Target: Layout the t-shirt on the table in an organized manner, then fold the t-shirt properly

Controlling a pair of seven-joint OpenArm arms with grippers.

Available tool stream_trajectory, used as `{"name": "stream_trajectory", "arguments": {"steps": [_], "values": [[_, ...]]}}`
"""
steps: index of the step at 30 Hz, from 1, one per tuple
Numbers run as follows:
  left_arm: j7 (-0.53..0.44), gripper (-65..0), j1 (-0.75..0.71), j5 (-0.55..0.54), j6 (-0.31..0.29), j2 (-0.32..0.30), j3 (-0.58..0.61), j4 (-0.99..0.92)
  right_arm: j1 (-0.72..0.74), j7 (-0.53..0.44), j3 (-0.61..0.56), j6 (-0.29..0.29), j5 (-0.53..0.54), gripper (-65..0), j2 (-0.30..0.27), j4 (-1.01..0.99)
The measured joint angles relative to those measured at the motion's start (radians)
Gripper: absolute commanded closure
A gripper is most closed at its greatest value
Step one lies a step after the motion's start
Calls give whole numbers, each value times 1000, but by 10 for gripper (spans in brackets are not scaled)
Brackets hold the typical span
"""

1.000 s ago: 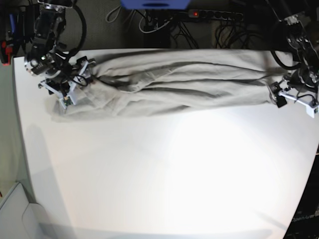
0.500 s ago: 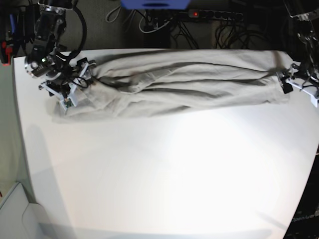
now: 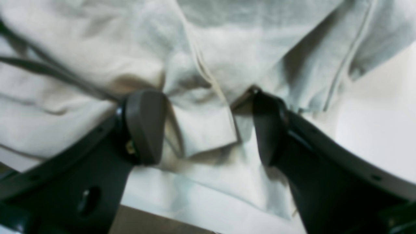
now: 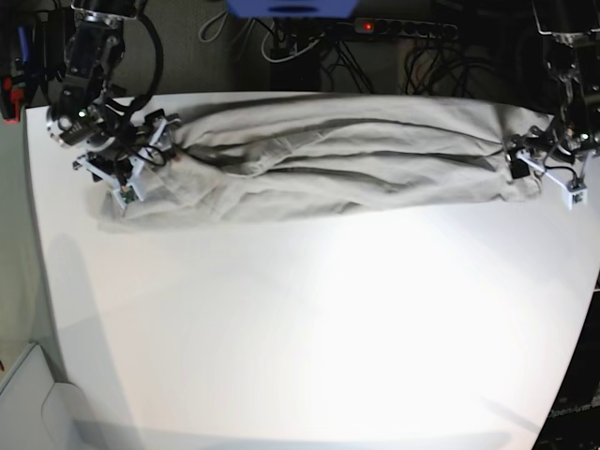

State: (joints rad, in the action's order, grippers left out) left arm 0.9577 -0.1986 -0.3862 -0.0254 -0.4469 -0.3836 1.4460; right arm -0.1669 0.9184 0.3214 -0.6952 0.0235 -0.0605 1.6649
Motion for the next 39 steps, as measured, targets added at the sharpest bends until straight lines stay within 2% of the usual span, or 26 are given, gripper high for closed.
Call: {"name": "stream_trajectory", "arguments": {"steps": [3, 4, 5, 8, 13, 15, 22, 25, 29, 32, 35, 38, 39], "values": [[-34, -650, 6, -10, -1, -2, 21, -21, 0, 0, 0, 0, 0, -435, 0, 0], [-55, -636, 10, -18, -1, -5, 28, -35, 0, 0, 0, 0, 0, -435, 0, 0], [-78, -594, 11, -27, -1, -5, 36, -47, 0, 0, 0, 0, 0, -435, 0, 0], [-131, -439, 14, -48, -11, 0, 47, -76, 0, 0, 0, 0, 0, -435, 0, 0], [-200, -78, 29, -76, -43, 21, 51, -119, 0, 0, -2, 0, 1, -435, 0, 0], [-208, 0, 36, -76, -47, 20, 51, -131, 0, 1, -3, 0, 1, -435, 0, 0], [-202, -1, 45, -61, -28, 21, 51, -121, 0, 0, -3, 0, 1, -435, 0, 0], [-121, -1, 28, -14, 4, 29, 55, -34, 0, 0, -3, 0, 0, -435, 0, 0], [69, 0, 9, 8, 11, 32, 59, 91, 0, 0, -3, 0, -1, -435, 0, 0], [138, 0, 14, 24, 5, 48, 64, 233, 0, 0, -3, 0, 0, -435, 0, 0], [196, 0, 84, 106, 8, 119, 64, 348, 0, 0, -3, 0, 0, -435, -1, 0], [317, 0, 128, 193, -2, 241, 82, 423, 0, 0, -3, 0, 0, -435, -1, 0], [330, 0, 135, 235, 3, 274, 105, 442, 0, 0, -3, 0, 0, -435, 0, 0]]}}
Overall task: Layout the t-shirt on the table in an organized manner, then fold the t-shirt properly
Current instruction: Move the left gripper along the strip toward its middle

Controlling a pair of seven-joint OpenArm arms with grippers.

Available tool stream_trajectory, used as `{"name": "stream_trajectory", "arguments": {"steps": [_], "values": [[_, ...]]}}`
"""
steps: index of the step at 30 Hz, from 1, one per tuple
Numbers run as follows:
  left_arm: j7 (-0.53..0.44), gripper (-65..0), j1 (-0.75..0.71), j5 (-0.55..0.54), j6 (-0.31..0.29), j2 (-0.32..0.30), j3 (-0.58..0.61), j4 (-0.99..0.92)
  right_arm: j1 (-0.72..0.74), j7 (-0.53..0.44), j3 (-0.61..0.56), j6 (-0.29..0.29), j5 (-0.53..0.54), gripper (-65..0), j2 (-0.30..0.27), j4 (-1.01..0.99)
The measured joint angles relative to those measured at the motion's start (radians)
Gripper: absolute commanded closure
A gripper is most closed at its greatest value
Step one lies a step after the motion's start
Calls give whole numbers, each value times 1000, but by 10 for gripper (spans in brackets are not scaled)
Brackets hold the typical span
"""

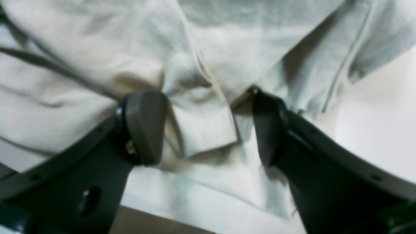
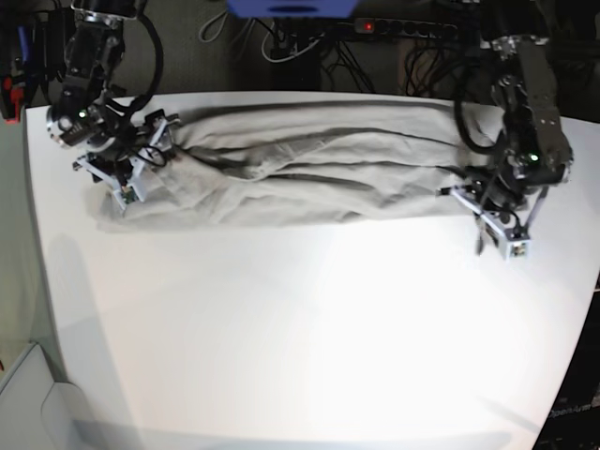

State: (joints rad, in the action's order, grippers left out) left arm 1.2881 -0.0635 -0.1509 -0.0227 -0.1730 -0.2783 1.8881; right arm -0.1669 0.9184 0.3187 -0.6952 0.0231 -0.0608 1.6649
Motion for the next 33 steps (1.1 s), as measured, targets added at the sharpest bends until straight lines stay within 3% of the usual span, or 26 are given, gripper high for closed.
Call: {"name": "stream_trajectory", "arguments": {"steps": [6, 10, 15, 18, 22, 25, 28, 33], "values": [[39, 0, 25, 201, -3, 190, 215, 35, 11, 12, -13, 0, -8, -435, -1, 0], [40, 0, -1, 327, 1, 315, 291, -20, 13, 8, -13, 0, -7, -435, 0, -1], [31, 0, 6, 343, 5, 321, 369, -99, 13, 9, -13, 0, -7, -435, 0, -1], [37, 0, 5, 286, 60, 318, 402, -129, 11, 8, -13, 0, -9, -435, 0, -1], [-102, 0, 6, 108, 217, 320, 414, -144, 11, 4, -13, 0, -7, -435, 0, -1], [-135, 0, 6, -7, 317, 321, 416, -167, 10, 3, -13, 0, -7, -435, 0, -1], [-149, 0, 6, -80, 366, 320, 417, -208, 11, 5, -13, 0, -9, -435, 0, -1], [-262, 0, 5, -137, 447, 320, 478, -250, 11, 4, -13, 0, -8, -435, 0, -1]]}}
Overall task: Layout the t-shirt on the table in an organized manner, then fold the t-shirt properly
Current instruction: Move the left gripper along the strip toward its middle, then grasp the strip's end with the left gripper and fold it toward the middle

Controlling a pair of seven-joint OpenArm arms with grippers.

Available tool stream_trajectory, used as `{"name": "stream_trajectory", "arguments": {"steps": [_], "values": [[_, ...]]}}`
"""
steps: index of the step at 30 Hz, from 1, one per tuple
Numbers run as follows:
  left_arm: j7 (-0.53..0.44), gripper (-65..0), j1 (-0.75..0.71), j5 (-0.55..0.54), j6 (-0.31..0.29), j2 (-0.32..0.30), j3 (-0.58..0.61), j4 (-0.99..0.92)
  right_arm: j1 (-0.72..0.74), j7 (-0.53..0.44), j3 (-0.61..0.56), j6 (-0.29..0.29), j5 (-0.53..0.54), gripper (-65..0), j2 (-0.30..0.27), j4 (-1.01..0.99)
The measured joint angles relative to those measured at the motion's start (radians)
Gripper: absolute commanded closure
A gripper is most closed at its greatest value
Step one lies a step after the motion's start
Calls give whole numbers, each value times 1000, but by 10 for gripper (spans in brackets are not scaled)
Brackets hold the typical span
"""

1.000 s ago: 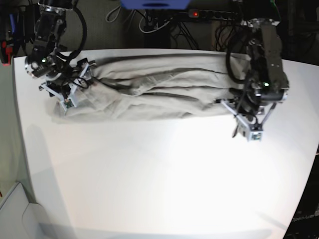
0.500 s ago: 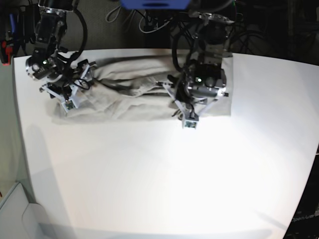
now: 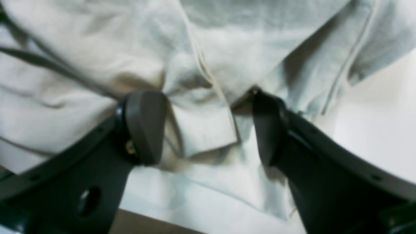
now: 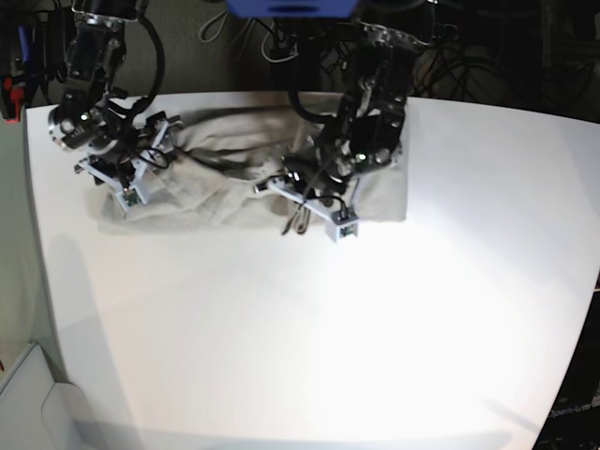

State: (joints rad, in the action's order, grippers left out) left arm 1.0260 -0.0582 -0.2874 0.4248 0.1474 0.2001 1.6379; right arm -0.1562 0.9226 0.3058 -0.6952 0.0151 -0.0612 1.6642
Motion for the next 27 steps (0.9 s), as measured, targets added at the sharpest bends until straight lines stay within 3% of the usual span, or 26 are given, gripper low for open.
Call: {"name": "stream_trajectory", "arguments": {"steps": [5, 12, 16, 27], "values": [[-44, 0, 1, -9, 52, 0, 24, -1, 0, 0, 0, 0, 0, -435, 0, 0], [-45, 0, 1, -10, 55, 0, 24, 0, -8, -11, 0, 1, 1, -435, 0, 0], [-105, 0, 2, -11, 55, 0, 24, 0, -8, -11, 0, 1, 0, -435, 0, 0], [-143, -5, 21, -33, 62, -3, 51, -81, -8, -11, 0, 0, 1, -435, 0, 0]]}}
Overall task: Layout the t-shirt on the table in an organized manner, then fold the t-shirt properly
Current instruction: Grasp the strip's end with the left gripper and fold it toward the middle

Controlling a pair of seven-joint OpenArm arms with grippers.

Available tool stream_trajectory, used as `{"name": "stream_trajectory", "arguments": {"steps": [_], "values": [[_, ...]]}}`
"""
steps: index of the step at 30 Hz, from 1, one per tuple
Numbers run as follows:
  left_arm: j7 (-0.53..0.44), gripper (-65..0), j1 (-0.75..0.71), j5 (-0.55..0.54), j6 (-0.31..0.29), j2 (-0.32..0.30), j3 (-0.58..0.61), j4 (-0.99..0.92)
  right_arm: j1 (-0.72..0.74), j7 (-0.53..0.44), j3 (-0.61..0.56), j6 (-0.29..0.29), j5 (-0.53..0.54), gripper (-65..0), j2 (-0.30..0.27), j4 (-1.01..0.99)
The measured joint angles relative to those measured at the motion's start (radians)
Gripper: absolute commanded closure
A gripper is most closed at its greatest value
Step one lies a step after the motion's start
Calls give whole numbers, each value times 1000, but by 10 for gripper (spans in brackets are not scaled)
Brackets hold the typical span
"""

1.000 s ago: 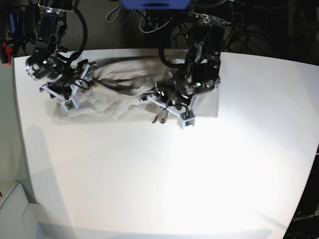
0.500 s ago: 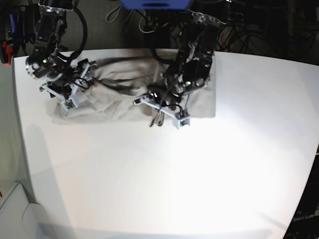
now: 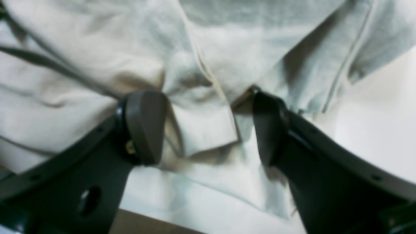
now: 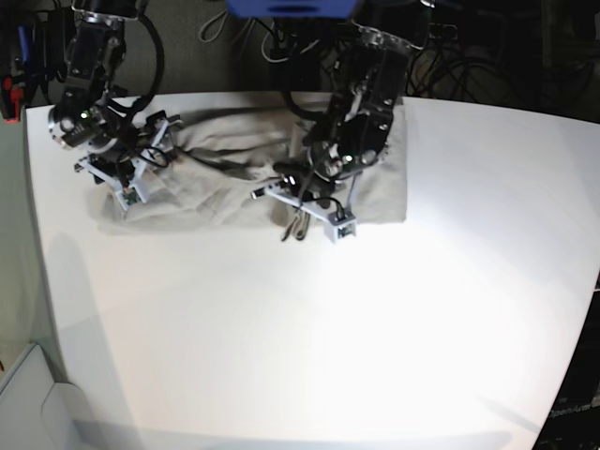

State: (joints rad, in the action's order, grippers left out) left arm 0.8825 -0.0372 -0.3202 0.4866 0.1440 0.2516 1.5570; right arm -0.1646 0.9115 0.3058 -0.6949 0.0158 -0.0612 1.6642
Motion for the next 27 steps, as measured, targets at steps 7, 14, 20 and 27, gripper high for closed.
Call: {"name": "stream_trajectory", "arguments": {"steps": [7, 14, 20, 27], "values": [[3, -143, 2, -28, 0, 3, 14, -2, 0, 0, 0, 0, 0, -435, 0, 0], [3, -443, 2, -32, 0, 3, 14, 3, 0, 0, 0, 0, 0, -435, 0, 0], [-133, -444, -1, -37, 4, -1, 76, 82, 3, 4, 0, 0, 0, -435, 0, 0], [-154, -444, 2, -46, 3, 1, 210, 98, 3, 3, 0, 0, 0, -435, 0, 0]]}}
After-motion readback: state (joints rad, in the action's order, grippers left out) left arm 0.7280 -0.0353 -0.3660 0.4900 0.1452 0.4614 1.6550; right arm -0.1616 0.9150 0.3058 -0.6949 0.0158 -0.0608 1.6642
